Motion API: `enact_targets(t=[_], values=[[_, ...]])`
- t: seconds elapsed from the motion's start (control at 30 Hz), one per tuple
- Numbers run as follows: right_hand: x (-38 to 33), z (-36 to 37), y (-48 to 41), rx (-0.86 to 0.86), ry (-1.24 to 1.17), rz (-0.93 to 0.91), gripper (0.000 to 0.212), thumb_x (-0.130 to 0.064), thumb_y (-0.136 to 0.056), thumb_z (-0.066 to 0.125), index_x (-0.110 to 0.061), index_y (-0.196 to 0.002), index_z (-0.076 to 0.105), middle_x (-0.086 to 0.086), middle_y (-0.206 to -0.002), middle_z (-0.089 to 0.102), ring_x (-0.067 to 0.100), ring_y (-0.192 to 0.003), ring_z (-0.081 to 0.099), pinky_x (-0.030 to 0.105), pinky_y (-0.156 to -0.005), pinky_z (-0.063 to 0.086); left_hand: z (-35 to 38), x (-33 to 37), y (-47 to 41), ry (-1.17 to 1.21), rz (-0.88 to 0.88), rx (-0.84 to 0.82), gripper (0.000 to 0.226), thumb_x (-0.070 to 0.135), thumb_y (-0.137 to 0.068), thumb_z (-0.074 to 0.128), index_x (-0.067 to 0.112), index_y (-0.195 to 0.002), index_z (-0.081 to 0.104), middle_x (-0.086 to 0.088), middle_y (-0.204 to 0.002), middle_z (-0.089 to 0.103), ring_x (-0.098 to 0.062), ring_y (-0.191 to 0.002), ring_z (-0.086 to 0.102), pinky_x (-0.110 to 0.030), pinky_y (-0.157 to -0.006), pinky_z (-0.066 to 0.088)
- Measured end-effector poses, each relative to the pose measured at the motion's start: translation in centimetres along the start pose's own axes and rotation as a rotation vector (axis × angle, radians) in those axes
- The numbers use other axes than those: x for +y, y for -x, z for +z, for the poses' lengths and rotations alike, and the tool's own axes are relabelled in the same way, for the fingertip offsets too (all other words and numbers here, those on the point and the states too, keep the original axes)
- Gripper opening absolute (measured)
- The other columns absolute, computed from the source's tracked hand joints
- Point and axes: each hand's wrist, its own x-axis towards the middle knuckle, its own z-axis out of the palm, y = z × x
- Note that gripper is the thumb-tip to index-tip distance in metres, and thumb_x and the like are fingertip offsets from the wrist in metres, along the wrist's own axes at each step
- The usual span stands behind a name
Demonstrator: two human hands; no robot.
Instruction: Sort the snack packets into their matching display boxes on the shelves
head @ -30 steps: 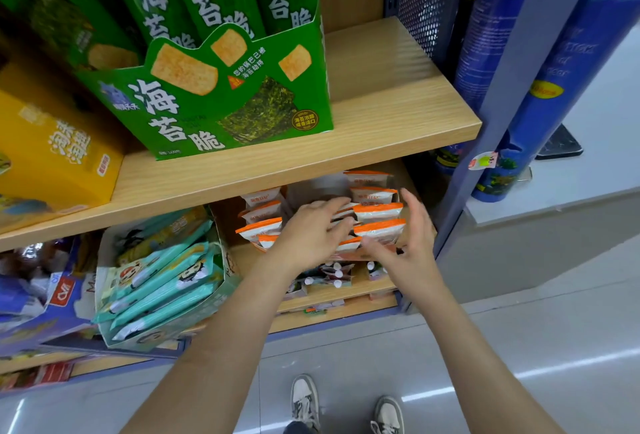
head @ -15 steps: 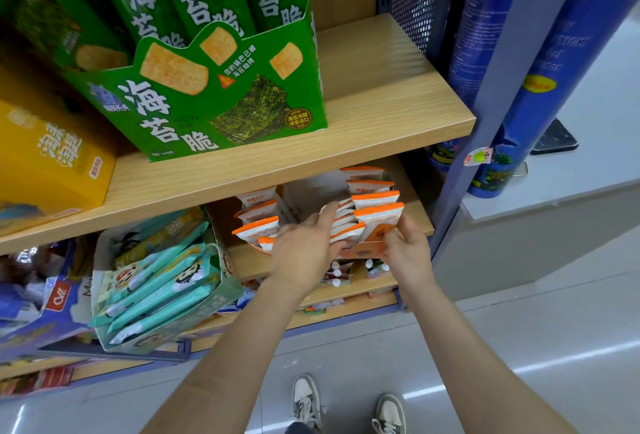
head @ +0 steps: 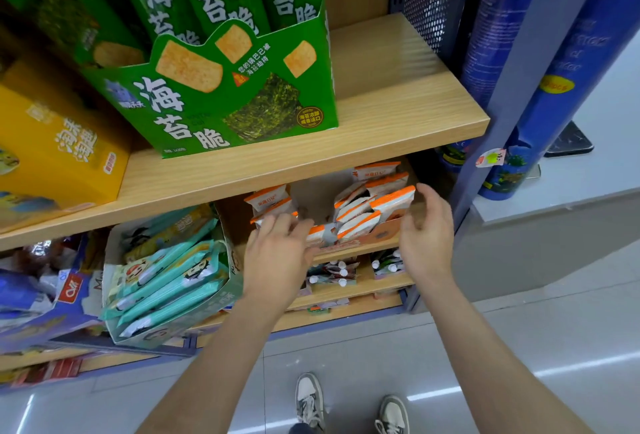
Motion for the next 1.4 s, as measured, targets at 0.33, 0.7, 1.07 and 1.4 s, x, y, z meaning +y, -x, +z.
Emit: enact_targets(t=[0.33,0.7,1.07,1.4], values=[[-3.3,3.5,5.4,-0.25,0.584,-0.533,0.056,-0.009,-0.075,0.073,-0.027,-0.127,0.06,0.001,-0.145,0.048,0.031,-0.132,0.041,0.053,-0.086,0.045,-0.1,-3.3,0.2,-0.035,0.006,0.143,0.045,0.001,-0.068,0.08,0.016,-0.109,0.069,-0.011,-0.093,0.059,-0.03,-0.088,0.052,-0.038,-0.062,0.046],[-1.9,4.1,3.1,-0.18,0.741,-0.544,0.038,-0.012,-0.07,0.084,-0.024,-0.105,0.075,0.004,-0.121,0.064,0.028,-0.117,0.047,0.044,-0.08,0.047,0.1,-3.8,-0.2,-0.074,0.047,-0.069,0.042,0.009,-0.066,0.084,0.017,-0.104,0.069,-0.005,-0.093,0.057,-0.024,-0.091,0.054,-0.031,-0.064,0.051],[-3.0,2.8,4.9,-0.241,0.671,-0.593,0.063,-0.014,-0.079,0.072,-0.027,-0.137,0.053,0.007,-0.143,0.048,0.03,-0.132,0.036,0.052,-0.088,0.046,-0.2,-3.6,1.1,0.037,-0.041,-0.035,0.053,0.01,-0.073,0.078,0.019,-0.124,0.062,-0.007,-0.108,0.056,-0.027,-0.103,0.051,-0.04,-0.077,0.052],[-7.3,1.3,7.5,-0.375,0.231,-0.532,0.035,-0.01,-0.092,0.061,-0.015,-0.127,0.063,0.002,-0.122,0.063,0.022,-0.113,0.054,0.031,-0.09,0.041,-3.4,-8.0,10.1,0.298,-0.263,0.147,0.025,0.001,-0.083,0.067,0.013,-0.103,0.074,-0.004,-0.1,0.063,-0.023,-0.093,0.058,-0.034,-0.077,0.052]])
